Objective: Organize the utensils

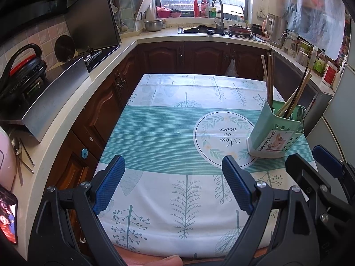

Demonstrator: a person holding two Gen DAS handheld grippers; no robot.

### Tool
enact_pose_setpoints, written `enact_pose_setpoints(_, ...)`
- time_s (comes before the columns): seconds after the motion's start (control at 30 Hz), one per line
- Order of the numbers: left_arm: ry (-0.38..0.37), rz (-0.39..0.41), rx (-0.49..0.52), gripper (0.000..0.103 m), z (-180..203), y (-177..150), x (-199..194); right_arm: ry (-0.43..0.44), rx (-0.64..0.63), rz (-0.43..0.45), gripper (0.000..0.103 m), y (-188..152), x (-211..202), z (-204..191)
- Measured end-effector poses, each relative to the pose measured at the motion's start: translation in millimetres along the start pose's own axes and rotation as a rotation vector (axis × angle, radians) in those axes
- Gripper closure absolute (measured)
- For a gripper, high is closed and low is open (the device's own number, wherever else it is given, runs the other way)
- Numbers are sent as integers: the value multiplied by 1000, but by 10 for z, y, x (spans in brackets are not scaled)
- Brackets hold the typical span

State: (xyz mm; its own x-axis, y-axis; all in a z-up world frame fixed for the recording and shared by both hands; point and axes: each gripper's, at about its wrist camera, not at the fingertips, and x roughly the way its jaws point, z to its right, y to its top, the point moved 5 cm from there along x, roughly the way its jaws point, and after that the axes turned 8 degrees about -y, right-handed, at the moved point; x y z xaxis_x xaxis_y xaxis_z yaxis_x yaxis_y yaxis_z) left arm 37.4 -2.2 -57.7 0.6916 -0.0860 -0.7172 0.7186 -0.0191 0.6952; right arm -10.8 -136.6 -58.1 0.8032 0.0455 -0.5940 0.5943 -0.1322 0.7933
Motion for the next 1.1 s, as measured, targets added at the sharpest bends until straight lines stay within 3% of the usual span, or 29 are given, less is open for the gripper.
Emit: enact_pose_setpoints(1.1,2,0,-4,15,-63,-3,0,0,-6,-4,35,6,-2,21)
